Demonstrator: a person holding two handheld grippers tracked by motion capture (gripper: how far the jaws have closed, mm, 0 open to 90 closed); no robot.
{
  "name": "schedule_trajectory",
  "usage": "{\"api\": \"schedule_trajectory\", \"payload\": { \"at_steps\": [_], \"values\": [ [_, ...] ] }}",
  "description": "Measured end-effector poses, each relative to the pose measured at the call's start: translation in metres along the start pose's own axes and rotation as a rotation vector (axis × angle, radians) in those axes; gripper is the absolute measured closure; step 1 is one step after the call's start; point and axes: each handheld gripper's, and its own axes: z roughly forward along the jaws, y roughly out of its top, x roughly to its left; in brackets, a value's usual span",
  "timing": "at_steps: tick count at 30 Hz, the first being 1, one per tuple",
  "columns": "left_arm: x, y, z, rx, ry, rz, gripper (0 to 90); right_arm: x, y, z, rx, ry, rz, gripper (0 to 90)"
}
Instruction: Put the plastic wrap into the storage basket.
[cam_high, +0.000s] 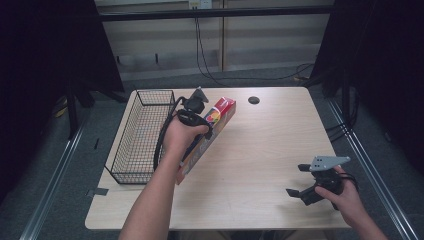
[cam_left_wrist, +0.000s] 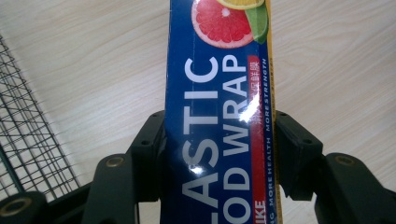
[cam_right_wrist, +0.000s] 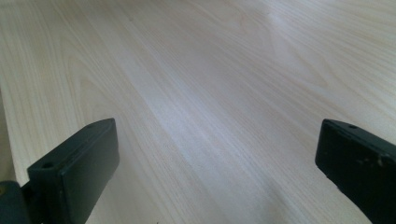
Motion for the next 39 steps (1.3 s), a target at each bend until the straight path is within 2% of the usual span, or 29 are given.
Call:
{"api": "schedule_trajectory", "payload": {
  "at_steps": [3,7,8,9,10,12,14,15,17,18,19,20,22,23,24,25,26,27,28,29,30,31,35,36,37,39],
  "values": [
    [0.002,-0.001,-0.002,-0.006,0.008,-0.026,44.4,0.0,0.0,0.0,0.001,-0.001,0.001,0.0],
    [0.008,-0.001,-0.006,-0.01,0.015,-0.001,44.4,0.0,0.0,0.0,0.004,0.001,0.003,0.0],
    [0.008,-0.002,-0.007,-0.013,0.019,-0.033,44.3,0.0,0.0,0.0,0.004,-0.001,0.003,0.0],
    [0.01,-0.002,-0.009,-0.009,0.023,-0.011,44.3,0.0,0.0,0.0,0.004,-0.001,0.003,0.0],
    [0.01,-0.003,-0.009,-0.013,0.025,-0.034,44.3,0.0,0.0,0.0,0.003,0.001,0.002,0.0],
    [0.012,-0.004,-0.011,-0.021,0.026,-0.044,44.3,0.0,0.0,0.0,0.003,0.001,0.002,0.0],
    [0.015,-0.004,-0.014,-0.012,0.028,-0.025,44.3,0.0,0.0,0.0,0.003,0.001,0.004,0.0],
    [0.015,-0.005,-0.015,-0.016,0.031,-0.054,44.3,0.0,0.0,0.0,0.003,0.001,0.004,0.0],
    [0.019,-0.005,-0.018,-0.015,0.037,-0.031,44.2,0.0,0.0,0.0,0.003,0.002,0.004,0.0],
    [0.02,-0.005,-0.018,-0.02,0.037,-0.039,44.3,0.0,0.0,0.0,0.004,0.0,0.005,0.0],
    [0.019,-0.006,-0.019,-0.02,0.037,-0.077,44.3,0.0,0.0,0.0,0.005,-0.003,0.005,0.0],
    [0.022,-0.006,-0.02,-0.015,0.041,-0.034,44.3,0.0,0.0,0.0,0.004,-0.001,0.004,0.0],
    [0.024,-0.006,-0.022,-0.018,0.04,-0.041,44.2,0.0,0.0,0.0,0.005,-0.001,0.002,0.0],
    [0.022,-0.007,-0.022,-0.026,0.04,-0.082,44.3,0.0,0.0,0.0,0.005,-0.001,0.002,0.0],
    [0.022,-0.007,-0.023,-0.026,0.039,-0.099,44.3,0.0,0.0,0.0,0.004,-0.001,0.001,0.0],
    [0.025,-0.007,-0.024,-0.021,0.038,-0.067,44.3,0.0,0.0,0.0,0.004,-0.001,0.002,0.0],
    [0.024,-0.007,-0.024,-0.026,0.042,-0.092,44.3,0.0,0.0,0.0,0.004,-0.001,0.002,0.0],
    [0.027,-0.007,-0.025,-0.023,0.042,-0.058,44.3,0.0,0.0,0.0,0.004,-0.002,0.003,0.0],
    [0.026,-0.008,-0.025,-0.038,0.045,-0.1,44.3,0.001,0.0,0.0,0.004,-0.002,0.004,0.0],
    [0.027,-0.008,-0.027,-0.033,0.044,-0.102,44.3,0.001,0.0,0.0,0.004,0.0,0.004,0.0],
    [0.029,-0.008,-0.028,-0.028,0.044,-0.072,44.2,0.001,0.0,0.0,0.004,-0.002,0.003,0.0],
    [0.028,-0.008,-0.028,-0.039,0.045,-0.107,44.2,0.001,0.0,0.0,0.004,-0.002,0.003,0.0],
    [0.032,-0.009,-0.032,-0.031,0.051,-0.105,44.3,0.0,0.0,0.001,0.005,-0.001,-0.001,0.0],
    [0.032,-0.009,-0.033,-0.032,0.054,-0.116,44.2,0.001,0.0,0.001,0.006,0.0,0.0,0.0],
    [0.034,-0.01,-0.033,-0.038,0.053,-0.099,44.3,0.001,0.0,0.001,0.006,0.001,0.0,0.0],
    [0.034,-0.01,-0.036,-0.038,0.056,-0.118,44.3,0.0,0.0,0.001,0.005,-0.001,-0.001,0.0]
  ]
}}
